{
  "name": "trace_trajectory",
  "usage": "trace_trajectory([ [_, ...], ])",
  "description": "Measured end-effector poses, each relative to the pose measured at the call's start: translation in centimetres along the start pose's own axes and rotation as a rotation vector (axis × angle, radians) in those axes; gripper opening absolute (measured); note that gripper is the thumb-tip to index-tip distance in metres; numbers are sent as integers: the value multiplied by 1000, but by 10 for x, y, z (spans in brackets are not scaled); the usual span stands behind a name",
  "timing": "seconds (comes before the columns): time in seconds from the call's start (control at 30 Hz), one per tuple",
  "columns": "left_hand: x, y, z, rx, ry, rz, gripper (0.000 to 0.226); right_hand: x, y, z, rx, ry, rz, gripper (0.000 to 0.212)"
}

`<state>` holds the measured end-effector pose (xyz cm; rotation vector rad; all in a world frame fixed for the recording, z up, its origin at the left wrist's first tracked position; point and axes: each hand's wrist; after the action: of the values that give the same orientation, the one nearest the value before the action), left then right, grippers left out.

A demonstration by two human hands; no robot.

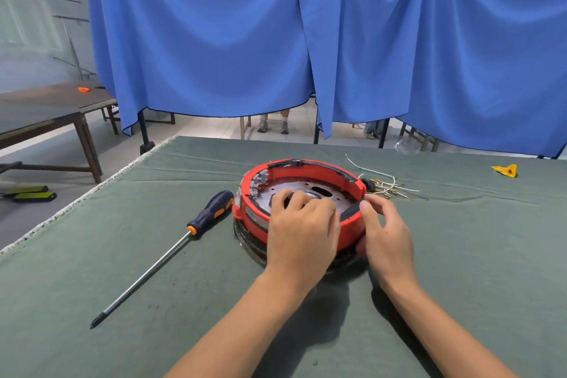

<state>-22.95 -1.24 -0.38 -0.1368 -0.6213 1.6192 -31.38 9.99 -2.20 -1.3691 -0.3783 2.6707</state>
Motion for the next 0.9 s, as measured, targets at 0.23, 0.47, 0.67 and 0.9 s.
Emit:
trace_trajectory([
  [0.23, -9, -2, -2, -91, -102, 63, 23, -8, 13, -13, -102, -74, 21, 23],
  [0.47, -23, 8, 3, -74, -101, -29, 27, 29, 5, 26, 30, 62, -89, 9],
  [0.67, -28, 14, 6, -98, -131, -31, 31, 49, 16, 61, 13, 103, -187, 15],
  [0.9, -31, 23, 7, -77, -102, 10, 31, 72, 31, 103, -80, 109, -412, 41],
])
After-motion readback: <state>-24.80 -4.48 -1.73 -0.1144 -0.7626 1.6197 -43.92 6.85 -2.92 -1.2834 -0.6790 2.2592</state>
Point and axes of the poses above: each hand's wrist, its own z-axis towards the middle knuckle, its own y-axis out of the palm, x = y × z, and after that the axes turned 11 degrees about -y, right-handed
